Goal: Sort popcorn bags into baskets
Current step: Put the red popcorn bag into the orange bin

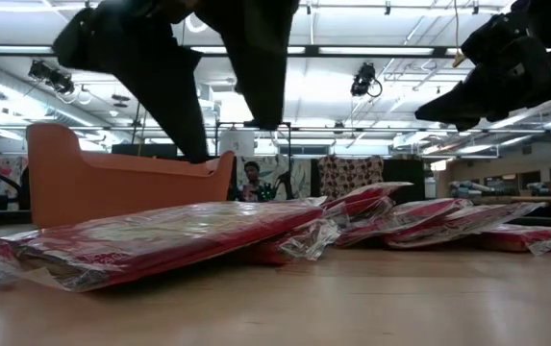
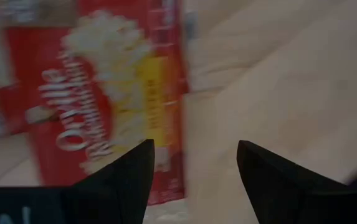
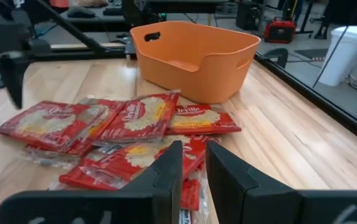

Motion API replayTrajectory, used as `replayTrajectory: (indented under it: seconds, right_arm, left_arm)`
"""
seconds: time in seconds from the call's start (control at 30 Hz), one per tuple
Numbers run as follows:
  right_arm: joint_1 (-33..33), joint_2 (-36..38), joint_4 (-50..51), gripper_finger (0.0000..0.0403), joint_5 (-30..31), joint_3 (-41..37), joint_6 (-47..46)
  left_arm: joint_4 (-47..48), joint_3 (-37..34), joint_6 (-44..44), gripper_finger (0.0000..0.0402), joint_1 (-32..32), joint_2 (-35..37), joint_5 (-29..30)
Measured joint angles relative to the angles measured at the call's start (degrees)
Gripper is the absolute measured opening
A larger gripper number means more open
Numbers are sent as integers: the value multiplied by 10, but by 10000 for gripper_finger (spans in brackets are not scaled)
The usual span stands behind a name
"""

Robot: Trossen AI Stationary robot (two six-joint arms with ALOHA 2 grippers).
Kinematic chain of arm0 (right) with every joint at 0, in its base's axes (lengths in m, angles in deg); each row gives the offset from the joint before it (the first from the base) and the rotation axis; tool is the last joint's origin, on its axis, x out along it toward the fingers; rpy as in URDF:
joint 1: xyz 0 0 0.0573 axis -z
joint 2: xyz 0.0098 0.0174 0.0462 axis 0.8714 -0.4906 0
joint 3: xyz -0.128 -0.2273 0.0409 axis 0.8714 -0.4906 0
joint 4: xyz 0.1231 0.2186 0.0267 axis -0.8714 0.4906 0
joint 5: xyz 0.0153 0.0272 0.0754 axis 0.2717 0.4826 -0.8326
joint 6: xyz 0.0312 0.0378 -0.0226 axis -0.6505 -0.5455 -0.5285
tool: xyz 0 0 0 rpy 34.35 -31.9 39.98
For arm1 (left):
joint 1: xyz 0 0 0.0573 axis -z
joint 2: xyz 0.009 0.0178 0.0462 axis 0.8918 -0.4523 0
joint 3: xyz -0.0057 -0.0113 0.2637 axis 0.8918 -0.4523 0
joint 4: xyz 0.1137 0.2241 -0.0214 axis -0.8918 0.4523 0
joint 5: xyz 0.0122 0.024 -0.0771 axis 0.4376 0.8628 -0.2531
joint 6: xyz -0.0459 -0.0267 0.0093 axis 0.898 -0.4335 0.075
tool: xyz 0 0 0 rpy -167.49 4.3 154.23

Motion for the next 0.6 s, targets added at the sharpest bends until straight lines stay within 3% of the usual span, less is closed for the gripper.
replayTrajectory:
  seconds: [0.27,0.6]
  right_arm:
    - [-25,0,4,76,-2,0,51]
    - [-29,0,13,76,-2,0,64]
  left_arm:
    - [153,161,47,231,-5,-99,-22]
    - [155,176,47,231,-26,-149,-74]
